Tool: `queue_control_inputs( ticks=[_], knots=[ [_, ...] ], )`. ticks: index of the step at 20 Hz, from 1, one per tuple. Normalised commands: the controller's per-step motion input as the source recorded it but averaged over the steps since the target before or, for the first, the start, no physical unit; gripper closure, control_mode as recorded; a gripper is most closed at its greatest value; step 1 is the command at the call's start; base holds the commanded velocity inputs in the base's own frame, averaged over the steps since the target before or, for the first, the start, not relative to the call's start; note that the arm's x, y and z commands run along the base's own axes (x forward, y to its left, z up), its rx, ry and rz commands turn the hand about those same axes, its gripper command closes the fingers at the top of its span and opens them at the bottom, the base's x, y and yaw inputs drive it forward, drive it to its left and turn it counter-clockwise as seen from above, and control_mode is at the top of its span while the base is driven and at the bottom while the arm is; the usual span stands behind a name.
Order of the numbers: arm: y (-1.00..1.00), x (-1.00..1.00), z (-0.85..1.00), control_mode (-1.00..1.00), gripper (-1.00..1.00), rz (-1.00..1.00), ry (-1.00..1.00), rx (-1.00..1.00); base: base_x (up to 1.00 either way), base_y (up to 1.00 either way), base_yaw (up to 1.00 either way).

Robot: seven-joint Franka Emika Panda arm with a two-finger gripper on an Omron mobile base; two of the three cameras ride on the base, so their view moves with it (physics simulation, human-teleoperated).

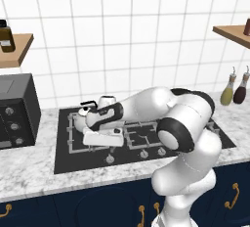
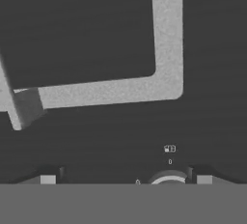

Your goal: Pick the kettle from the counter and place it on a stove burner. Then turn the burner on.

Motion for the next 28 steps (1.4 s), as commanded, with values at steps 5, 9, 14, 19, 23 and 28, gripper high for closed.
queue_control_inputs(
  ticks=[5,9,14,19,23,28],
  knots=[
    [-0.26,-0.52,-0.1,-1.0,-1.0,0.0,-0.04,-0.03,0.0,0.0,0.0],
    [-0.18,-0.08,-0.11,-1.0,-1.0,0.0,-0.18,-0.03,0.0,0.0,0.0],
    [-0.03,-0.03,-0.3,-1.0,-1.0,0.0,-0.15,-0.11,0.0,0.0,0.0],
    [0.0,-0.07,-0.25,-1.0,-1.0,0.0,0.0,-0.06,0.0,0.0,0.0],
    [-0.21,-0.2,-0.02,-1.0,-1.0,-0.02,-0.01,0.0,0.0,0.0,0.0],
    [-0.1,-0.11,0.0,-1.0,-1.0,-0.01,-0.02,0.0,0.0,0.0,0.0]
  ],
)
